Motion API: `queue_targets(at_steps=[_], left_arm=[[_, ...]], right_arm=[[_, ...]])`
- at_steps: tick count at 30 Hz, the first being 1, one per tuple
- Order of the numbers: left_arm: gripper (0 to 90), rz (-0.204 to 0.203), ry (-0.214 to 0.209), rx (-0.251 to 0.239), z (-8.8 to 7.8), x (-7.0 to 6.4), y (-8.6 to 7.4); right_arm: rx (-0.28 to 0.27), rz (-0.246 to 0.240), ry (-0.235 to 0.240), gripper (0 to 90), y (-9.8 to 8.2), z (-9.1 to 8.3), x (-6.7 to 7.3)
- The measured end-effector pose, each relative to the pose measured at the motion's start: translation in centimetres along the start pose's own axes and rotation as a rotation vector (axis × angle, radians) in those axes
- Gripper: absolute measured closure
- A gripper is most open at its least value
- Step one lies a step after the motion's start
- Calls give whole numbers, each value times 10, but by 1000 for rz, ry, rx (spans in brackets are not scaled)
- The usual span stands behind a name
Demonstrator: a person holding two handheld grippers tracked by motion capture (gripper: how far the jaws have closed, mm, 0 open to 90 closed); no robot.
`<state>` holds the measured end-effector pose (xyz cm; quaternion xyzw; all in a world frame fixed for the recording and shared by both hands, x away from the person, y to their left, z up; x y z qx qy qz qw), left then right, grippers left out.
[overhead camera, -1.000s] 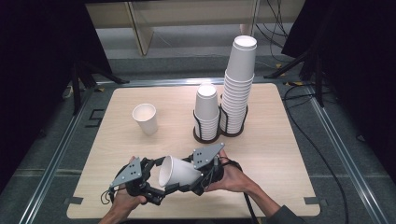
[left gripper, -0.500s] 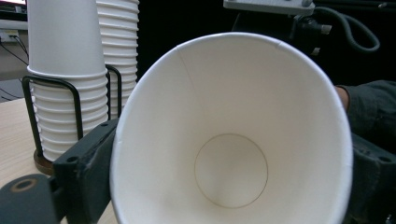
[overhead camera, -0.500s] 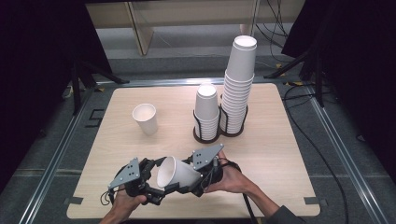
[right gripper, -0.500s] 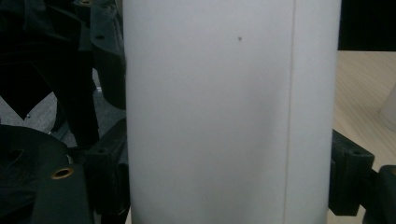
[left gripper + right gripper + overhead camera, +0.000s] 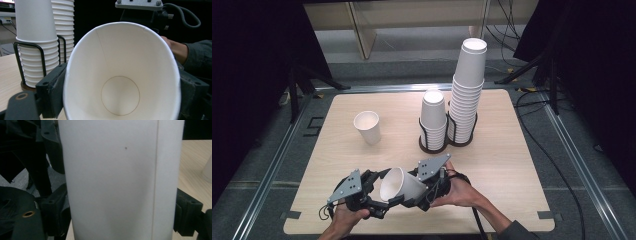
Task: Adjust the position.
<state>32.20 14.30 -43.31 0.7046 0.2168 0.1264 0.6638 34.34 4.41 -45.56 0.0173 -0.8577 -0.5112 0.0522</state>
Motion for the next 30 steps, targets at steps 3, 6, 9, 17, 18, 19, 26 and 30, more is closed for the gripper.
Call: queue_targets(at_steps=[3,6,9,17,18,19,26,30], left_arm=[[138,0,7,1,-1,1,2],[139,6,19,8,-3,3,4],[140,11,34,14,-5,6,5],[140,20,96,70,-7,17,2],[140,26,108,77,-7,19,2],[140,29,119,86,-7,21,1],[139,83,222,157,-11,38,-3],[139,87,270,205,-14,50,-4]], right_arm=[[14,7,-12,165,-2,-1,-1],[26,9,-31,159,-4,-5,-3],[27,11,-50,158,-6,-10,-4],[31,16,-117,158,-11,-29,-9],[32,22,-123,159,-12,-31,-9],[34,22,-136,159,-13,-33,-10],[53,37,-171,167,-23,-41,-13],[54,45,-181,172,-26,-44,-13]])
Point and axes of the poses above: each handheld gripper's, and its own axes: z roughly forward along the jaws, y roughly out of its top, x roughly to its left, the point moved 8 cm from there along z, roughly forward along the jaws, and after that the axes turned 3 degrees about y, right-handed, at the moved point
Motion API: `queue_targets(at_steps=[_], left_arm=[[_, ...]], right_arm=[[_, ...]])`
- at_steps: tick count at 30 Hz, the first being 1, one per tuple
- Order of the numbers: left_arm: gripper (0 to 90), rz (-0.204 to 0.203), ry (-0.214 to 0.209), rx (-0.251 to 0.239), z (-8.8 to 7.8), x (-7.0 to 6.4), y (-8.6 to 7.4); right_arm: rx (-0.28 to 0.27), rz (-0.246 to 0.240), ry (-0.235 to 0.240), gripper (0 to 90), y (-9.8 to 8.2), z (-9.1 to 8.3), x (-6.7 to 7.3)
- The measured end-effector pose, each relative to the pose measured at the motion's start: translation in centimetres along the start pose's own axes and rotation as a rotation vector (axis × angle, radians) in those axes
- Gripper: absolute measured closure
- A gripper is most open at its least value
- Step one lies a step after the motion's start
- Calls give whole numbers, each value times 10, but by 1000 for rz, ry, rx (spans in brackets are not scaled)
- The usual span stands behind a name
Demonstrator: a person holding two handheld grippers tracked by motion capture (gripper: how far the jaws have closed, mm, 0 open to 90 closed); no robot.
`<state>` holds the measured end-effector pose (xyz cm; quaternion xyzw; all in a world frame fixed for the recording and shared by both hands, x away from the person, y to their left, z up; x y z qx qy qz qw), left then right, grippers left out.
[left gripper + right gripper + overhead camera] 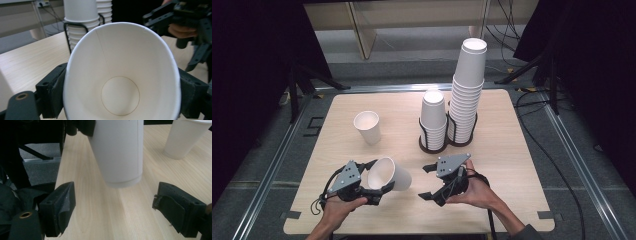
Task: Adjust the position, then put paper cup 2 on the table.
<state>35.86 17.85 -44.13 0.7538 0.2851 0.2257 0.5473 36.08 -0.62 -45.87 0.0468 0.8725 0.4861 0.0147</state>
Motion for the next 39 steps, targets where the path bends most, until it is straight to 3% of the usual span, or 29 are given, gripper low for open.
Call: queue_targets(at_steps=[7,13,22,39], left_arm=[[138,37,68,76,4,20,-6],[137,46,110,117,8,31,-8],[138,42,128,155,18,41,-8],[138,27,172,180,51,59,8]], right_arm=[[8,-3,-38,176,-6,-7,-4],[26,45,-77,183,-15,-14,-9],[36,123,-139,176,-31,-26,-15],[54,131,-166,176,-44,-30,-6]])
Point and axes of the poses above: each handheld gripper's, and its own axes: z roughly forward along the jaws, y roughly out of its top, x roughly to its left, the point moved 8 cm from there along z, roughly forward along the jaws, and after that the axes turned 3 degrees about y, right-handed, at the moved point
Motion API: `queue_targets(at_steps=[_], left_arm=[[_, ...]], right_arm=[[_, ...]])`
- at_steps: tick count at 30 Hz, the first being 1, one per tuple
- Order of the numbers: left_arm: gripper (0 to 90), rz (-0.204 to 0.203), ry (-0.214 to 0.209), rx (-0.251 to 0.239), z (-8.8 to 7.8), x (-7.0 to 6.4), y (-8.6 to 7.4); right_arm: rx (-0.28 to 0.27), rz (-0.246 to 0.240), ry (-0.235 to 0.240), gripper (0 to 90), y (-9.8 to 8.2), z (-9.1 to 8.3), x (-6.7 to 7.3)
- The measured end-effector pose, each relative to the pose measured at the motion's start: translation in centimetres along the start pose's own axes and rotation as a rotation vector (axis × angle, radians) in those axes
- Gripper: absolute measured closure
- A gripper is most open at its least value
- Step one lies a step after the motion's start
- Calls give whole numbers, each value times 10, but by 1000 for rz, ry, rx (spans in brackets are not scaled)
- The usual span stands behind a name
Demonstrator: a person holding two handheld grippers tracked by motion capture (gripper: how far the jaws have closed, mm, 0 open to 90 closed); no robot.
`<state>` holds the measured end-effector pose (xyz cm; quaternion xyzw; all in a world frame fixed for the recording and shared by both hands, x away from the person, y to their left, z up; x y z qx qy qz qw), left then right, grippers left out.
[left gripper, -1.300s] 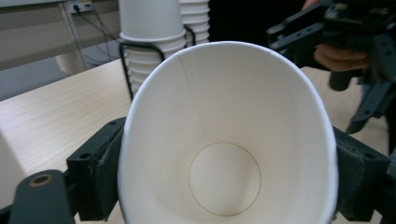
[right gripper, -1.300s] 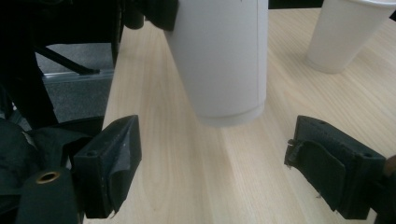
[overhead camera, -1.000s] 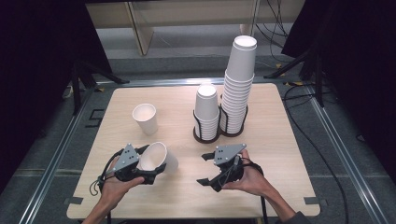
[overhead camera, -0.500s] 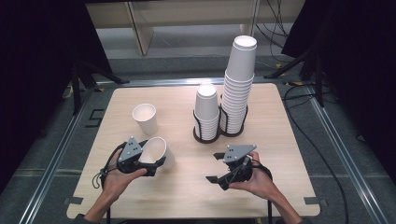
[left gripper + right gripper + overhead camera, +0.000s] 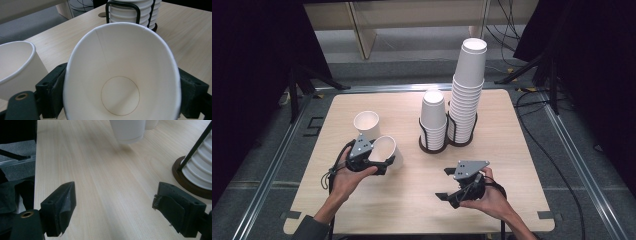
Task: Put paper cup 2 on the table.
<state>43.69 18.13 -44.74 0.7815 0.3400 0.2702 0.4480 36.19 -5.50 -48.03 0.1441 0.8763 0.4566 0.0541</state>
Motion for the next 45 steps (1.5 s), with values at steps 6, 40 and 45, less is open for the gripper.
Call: queue_targets(at_steps=[6,40,45], left_arm=[[137,-11,24,3,13,8,4],[115,-7,142,197,88,45,13],[86,-12,163,200,90,43,12]], right_arm=[[9,-1,2,176,-1,2,1],[28,0,20,183,-6,5,1],[29,-1,23,184,-6,6,2]])
Point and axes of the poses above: each handheld gripper's, and its own axes: z roughly forward along the jaws, y roughly out of its top, x roughly to its left, the point moved 8 cm from there along z, roughly forward along the jaws, and after that the axes turned 3 degrees about y, right-handed, at the moved point
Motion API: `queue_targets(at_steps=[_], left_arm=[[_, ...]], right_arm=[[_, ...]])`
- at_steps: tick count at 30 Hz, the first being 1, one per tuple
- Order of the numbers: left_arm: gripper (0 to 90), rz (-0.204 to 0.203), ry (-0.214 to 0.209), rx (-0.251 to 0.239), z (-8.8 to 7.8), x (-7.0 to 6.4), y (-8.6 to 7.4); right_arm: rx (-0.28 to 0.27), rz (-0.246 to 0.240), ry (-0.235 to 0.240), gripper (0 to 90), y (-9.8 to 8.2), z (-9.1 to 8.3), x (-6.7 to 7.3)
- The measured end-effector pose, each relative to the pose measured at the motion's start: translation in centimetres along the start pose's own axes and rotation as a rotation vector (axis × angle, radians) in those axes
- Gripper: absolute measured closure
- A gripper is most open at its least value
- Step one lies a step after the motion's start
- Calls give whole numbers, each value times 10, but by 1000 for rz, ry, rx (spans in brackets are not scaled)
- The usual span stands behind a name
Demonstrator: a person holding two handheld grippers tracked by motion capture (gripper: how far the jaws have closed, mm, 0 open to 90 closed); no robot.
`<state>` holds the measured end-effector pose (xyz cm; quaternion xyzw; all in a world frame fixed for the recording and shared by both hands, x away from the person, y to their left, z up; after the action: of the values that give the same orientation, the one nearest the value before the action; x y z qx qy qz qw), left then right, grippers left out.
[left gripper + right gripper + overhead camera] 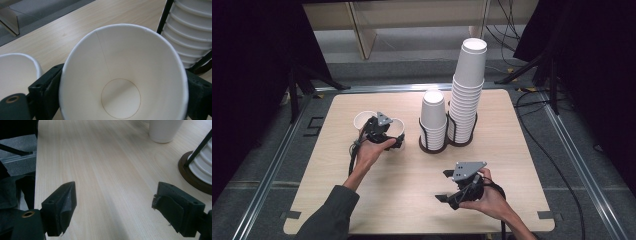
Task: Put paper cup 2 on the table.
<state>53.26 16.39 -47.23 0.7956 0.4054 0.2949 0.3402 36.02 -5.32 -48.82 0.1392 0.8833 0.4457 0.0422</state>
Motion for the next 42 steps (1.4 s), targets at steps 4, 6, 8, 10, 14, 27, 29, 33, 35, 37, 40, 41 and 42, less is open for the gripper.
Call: queue_targets(at_steps=[4,6,8,10,14,27,29,33,35,37,40,41,42], left_arm=[[73,-35,18,-42,4,-1,0],[69,-45,27,-58,6,-1,-1],[69,-64,27,-74,7,-2,-1],[68,-73,19,-96,8,-3,-1],[63,-73,39,-120,8,-4,-4],[63,-87,30,-151,10,-4,-15],[69,-85,32,-153,10,-5,-17],[92,-84,21,-163,11,-6,-20],[104,-64,29,-154,10,-7,-24],[114,-74,20,-158,10,-8,-27],[120,-75,13,-170,8,-7,-30],[122,-76,17,-165,7,-7,-32],[125,-76,14,-165,6,-7,-33]], right_arm=[[-3,-6,1,186,0,0,0],[0,-5,4,187,0,0,1],[-2,-6,3,187,1,0,1],[-2,-7,1,188,1,-1,0],[-5,-5,1,189,1,-1,0],[-7,-17,-6,190,2,-2,0],[-8,-17,-5,191,2,-2,0],[-8,-10,0,191,2,-2,1],[-6,-9,2,191,1,-2,1],[-6,-17,-4,191,2,-2,1],[-4,-11,4,191,1,-2,2],[-3,-11,3,191,1,-2,2],[-5,-20,-1,191,2,-2,1]])
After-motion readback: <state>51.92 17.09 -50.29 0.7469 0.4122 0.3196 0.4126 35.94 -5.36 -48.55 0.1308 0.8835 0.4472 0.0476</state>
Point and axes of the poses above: each handheld gripper's, and its own axes: z roughly forward along the jaws, y roughly out of its top, x roughly to its left, the point moved 8 cm from there along z, roughly forward along the jaws, and after that the axes turned 3 degrees about y, right-handed, at the moved point
